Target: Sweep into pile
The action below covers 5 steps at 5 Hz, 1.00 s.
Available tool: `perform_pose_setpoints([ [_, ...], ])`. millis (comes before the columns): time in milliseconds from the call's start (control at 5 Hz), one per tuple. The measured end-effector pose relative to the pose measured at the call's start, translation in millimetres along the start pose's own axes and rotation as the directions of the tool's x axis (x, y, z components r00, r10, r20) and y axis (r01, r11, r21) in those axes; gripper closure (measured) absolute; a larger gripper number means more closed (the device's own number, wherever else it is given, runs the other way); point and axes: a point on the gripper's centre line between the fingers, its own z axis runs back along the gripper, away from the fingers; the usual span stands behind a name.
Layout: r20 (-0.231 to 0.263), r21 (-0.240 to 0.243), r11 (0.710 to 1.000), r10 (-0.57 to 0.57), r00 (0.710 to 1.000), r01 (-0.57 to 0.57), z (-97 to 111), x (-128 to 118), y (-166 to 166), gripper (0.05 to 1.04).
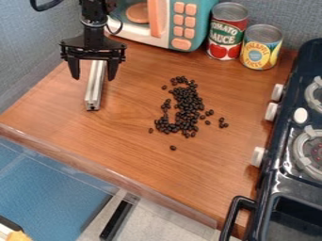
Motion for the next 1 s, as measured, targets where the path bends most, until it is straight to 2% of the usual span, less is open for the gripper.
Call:
perform_pose_setpoints([
  [200, -0.044, 0.008, 1.0, -0.007, 0.999, 0.007, -14.7, -7.6, -2.5, 0.084],
  [400, -0.074, -0.009, 1.0, -0.006, 0.997, 0.005, -15.3, -12.2, -5.4, 0.084],
  [600, -0.097, -0.059, 0.998, 0.007, 0.995, -0.013, -10.2, -9.9, -11.2, 0.115],
  [800, -0.136, -0.119, 0.991, 0.041, 0.99, -0.057, -9.1, -8.1, -5.0, 0.389],
  [1000, -0.136, -0.124, 0.991, 0.038, 0.99, -0.055, -9.6, -7.5, -3.0, 0.692],
])
